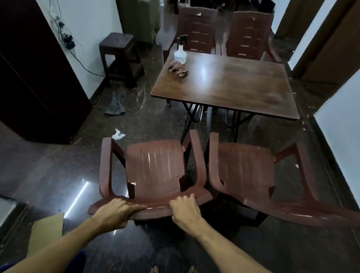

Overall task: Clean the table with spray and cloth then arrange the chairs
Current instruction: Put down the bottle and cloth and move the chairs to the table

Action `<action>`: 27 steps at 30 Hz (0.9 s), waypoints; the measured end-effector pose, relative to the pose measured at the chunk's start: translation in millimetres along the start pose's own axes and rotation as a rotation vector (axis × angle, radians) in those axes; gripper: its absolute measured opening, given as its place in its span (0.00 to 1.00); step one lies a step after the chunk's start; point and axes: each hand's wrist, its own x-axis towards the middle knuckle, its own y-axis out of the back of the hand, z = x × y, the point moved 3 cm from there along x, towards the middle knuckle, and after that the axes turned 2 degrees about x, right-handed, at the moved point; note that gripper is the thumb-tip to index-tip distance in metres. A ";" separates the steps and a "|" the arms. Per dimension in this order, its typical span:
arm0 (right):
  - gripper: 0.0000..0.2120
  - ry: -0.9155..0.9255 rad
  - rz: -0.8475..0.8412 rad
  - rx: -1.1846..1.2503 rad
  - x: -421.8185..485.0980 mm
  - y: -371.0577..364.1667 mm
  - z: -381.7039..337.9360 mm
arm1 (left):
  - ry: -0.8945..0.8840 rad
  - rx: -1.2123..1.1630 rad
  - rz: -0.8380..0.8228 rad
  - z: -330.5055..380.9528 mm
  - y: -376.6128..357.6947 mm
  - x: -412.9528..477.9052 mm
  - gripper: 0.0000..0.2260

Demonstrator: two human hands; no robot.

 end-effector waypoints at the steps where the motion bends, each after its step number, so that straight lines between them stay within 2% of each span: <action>1: 0.13 -0.009 -0.006 -0.005 -1.7 0.3 -1.4 | -0.017 -0.004 0.013 -1.9 1.6 2.8 0.33; 9: 0.14 -0.134 0.013 0.049 7.7 8.8 -2.1 | -0.111 0.005 0.021 -21.2 11.4 24.3 0.32; 17: 0.15 -0.216 0.004 0.060 10.7 4.2 -46.1 | -0.255 0.047 0.087 -53.3 12.4 11.2 0.33; 23: 0.13 -0.259 0.036 0.077 10.8 6.0 -48.4 | -0.321 0.099 0.044 -57.5 15.5 15.3 0.34; 27: 0.14 -0.270 0.043 0.081 10.3 7.6 -49.4 | -0.257 0.033 -0.005 -56.6 14.0 19.2 0.32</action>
